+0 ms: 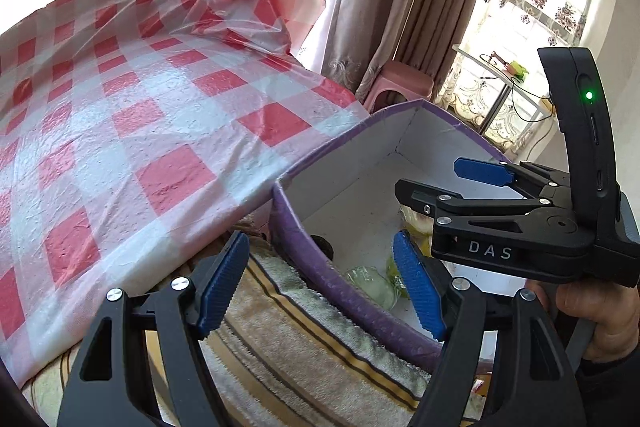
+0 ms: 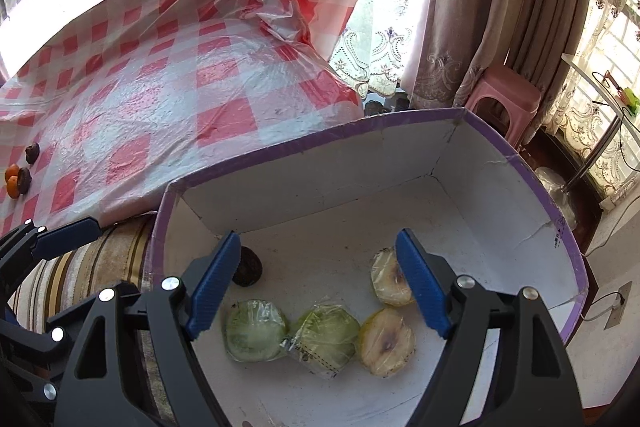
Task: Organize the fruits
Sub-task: 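Move both grippers back from the box toward the remaining fruits, then grasp the large orange with the left gripper while the right gripper grasps a dark round fruit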
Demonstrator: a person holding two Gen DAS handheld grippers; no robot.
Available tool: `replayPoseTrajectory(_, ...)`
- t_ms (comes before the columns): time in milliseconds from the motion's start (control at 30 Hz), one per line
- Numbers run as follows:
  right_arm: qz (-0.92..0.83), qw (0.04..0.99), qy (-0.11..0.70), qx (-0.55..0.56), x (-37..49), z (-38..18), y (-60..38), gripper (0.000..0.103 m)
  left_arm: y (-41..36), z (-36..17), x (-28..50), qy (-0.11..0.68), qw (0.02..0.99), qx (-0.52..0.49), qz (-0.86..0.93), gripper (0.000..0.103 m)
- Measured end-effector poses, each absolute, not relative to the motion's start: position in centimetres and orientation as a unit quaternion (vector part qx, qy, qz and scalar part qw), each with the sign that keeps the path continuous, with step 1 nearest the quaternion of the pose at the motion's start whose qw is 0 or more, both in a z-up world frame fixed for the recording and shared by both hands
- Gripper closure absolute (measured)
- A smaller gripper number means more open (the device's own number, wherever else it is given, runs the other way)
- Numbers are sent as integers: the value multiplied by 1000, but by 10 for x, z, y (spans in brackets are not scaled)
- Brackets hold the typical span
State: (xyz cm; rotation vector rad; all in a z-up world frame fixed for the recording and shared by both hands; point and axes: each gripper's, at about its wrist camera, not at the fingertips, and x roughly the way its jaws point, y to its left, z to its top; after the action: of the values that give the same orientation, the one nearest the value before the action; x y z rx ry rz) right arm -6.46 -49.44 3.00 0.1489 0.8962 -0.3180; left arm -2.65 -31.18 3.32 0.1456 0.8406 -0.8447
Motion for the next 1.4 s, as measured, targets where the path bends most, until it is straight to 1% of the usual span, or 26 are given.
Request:
replayPoseTrajectory(433,-68,897,434,45,-30,35,-416,23,-197,46,6,395,861,-28,-321,30)
replayPoseTrajectory(633,-31,899,436,33,-17,36,-377,23,-156,48,14,391,872,-55,-290,30)
replayPoseTrajectory(867,6,899,437,36,-2,29,-335,23,-118,49,21,386,885,-71,-250,30)
replayPoseTrajectory(1167,32,900,434,37,18,26,-296,23,-91,49,33,383,897,-75,-206,30)
replayPoseTrajectory(1400,47,903,427,27,35,29,-273,23,-51,57,43,352,918,-99,-157,30)
